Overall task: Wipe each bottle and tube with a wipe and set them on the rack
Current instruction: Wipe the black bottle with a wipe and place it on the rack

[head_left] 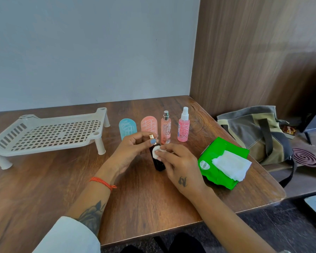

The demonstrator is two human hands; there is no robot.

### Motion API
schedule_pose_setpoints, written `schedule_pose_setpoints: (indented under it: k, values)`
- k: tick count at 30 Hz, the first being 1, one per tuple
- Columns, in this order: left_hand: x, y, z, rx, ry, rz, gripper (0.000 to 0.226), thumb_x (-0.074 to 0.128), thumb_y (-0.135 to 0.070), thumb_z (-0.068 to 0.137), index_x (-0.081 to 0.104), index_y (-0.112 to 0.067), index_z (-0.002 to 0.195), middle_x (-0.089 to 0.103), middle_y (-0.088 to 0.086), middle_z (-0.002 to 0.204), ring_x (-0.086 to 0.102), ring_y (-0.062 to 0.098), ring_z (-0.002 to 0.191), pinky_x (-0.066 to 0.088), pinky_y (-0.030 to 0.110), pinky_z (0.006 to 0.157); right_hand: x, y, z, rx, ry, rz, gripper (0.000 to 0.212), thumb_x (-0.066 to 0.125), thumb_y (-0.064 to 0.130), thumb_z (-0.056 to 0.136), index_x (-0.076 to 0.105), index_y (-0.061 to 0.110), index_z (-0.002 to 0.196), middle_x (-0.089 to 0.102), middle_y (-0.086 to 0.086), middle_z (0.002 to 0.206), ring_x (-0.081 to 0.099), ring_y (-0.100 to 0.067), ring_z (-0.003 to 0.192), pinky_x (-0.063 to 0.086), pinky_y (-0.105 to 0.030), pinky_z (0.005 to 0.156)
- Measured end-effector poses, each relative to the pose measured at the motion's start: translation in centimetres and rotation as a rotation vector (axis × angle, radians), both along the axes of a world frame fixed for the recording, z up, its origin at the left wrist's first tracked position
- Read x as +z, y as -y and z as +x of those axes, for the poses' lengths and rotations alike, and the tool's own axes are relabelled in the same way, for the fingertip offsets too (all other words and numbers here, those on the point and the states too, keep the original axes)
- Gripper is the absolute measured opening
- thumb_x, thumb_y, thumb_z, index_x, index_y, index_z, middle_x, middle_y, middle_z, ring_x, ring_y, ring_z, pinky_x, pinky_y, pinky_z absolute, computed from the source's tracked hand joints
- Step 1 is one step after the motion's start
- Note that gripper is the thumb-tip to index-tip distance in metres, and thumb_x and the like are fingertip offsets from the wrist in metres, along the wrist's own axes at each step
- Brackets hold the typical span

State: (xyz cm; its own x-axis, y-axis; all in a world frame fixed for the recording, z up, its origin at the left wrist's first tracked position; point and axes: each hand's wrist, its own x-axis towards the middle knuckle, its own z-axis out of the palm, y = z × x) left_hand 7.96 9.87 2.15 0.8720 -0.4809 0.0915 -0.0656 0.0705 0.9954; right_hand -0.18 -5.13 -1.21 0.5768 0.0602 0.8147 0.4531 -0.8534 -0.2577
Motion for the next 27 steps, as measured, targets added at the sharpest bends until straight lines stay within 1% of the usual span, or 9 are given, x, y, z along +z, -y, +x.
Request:
schedule_pose_setpoints:
  k: [3,6,9,12,15,19,24,25,27]
  values:
    - [0.03,-0.01,0.07,0.005,-0.003,0.005,0.02,0.07,-0.019,0.076,0.073,-0.018,0.095,0.072,0.002,0.097,0.065,0.017,0.101,0.052,0.031,0.089,-0.23,0.39,0.19,-0.027,-0.027,0.047,0.018,0.065,0.004,0.079,0.073,0.007,0.095,0.068,-0.008,0.096,0.065,-0.023,0.085,0.054,-0.031,0.074]
    - [0.04,0.04,0.14,0.023,-0.01,0.018,0.016,0.067,-0.011,0.082,0.071,-0.018,0.095,0.072,0.0,0.097,0.065,0.014,0.101,0.053,0.025,0.084,-0.14,0.71,0.29,-0.065,-0.03,0.112,0.018,0.062,0.007,0.08,0.073,0.006,0.094,0.069,-0.008,0.094,0.065,-0.021,0.084,0.05,-0.024,0.077]
    - [0.11,0.08,0.1,0.03,-0.019,0.032,0.016,0.067,-0.013,0.082,0.071,-0.018,0.097,0.071,0.003,0.102,0.064,0.016,0.104,0.052,0.029,0.089,0.12,0.75,0.08,-0.085,0.013,0.157,0.019,0.061,0.008,0.083,0.073,0.006,0.097,0.069,-0.008,0.097,0.065,-0.019,0.087,0.048,-0.02,0.08]
    - [0.12,-0.01,0.02,0.015,-0.019,0.017,0.023,0.07,-0.02,0.075,0.072,-0.017,0.098,0.071,0.004,0.102,0.063,0.019,0.106,0.05,0.035,0.095,0.14,0.44,-0.13,-0.047,0.02,0.091,0.021,0.062,0.008,0.085,0.071,0.007,0.103,0.067,-0.01,0.102,0.063,-0.02,0.092,0.05,-0.024,0.082]
    - [0.06,-0.05,0.0,0.009,-0.011,0.015,0.026,0.07,-0.024,0.072,0.073,-0.018,0.097,0.071,0.005,0.102,0.064,0.021,0.105,0.049,0.039,0.097,0.21,-0.06,-0.11,-0.009,0.005,-0.011,0.027,0.052,0.012,0.088,0.069,0.006,0.109,0.066,-0.012,0.104,0.061,-0.024,0.092,0.046,-0.022,0.082]
    - [0.11,-0.04,-0.04,0.005,-0.008,0.022,0.024,0.069,-0.023,0.074,0.073,-0.018,0.097,0.072,0.003,0.1,0.065,0.018,0.103,0.05,0.038,0.096,0.49,-0.17,-0.23,-0.026,-0.003,-0.086,0.034,0.046,0.015,0.087,0.069,0.008,0.111,0.066,-0.012,0.103,0.062,-0.026,0.089,0.049,-0.025,0.077]
    - [0.16,-0.03,-0.1,0.017,-0.017,0.016,0.017,0.069,-0.016,0.078,0.073,-0.018,0.094,0.071,0.004,0.1,0.063,0.021,0.106,0.05,0.036,0.095,0.22,0.13,0.12,-0.057,-0.033,0.054,0.029,0.049,0.015,0.087,0.072,0.005,0.103,0.068,-0.011,0.097,0.065,-0.026,0.085,0.056,-0.034,0.072]
    - [0.17,0.01,-0.1,0.021,-0.015,0.023,0.016,0.068,-0.014,0.08,0.073,-0.018,0.094,0.071,0.004,0.1,0.063,0.02,0.106,0.05,0.035,0.095,0.2,0.25,0.17,-0.068,-0.029,0.089,0.03,0.048,0.015,0.087,0.072,0.004,0.1,0.069,-0.011,0.096,0.066,-0.025,0.084,0.056,-0.033,0.073]
    - [0.23,0.07,-0.09,0.024,-0.018,0.029,0.016,0.067,-0.012,0.082,0.072,-0.018,0.095,0.071,0.002,0.1,0.064,0.018,0.104,0.051,0.033,0.094,0.2,0.52,0.12,-0.079,-0.002,0.132,0.026,0.051,0.012,0.086,0.072,0.003,0.099,0.069,-0.01,0.096,0.066,-0.023,0.085,0.052,-0.024,0.077]
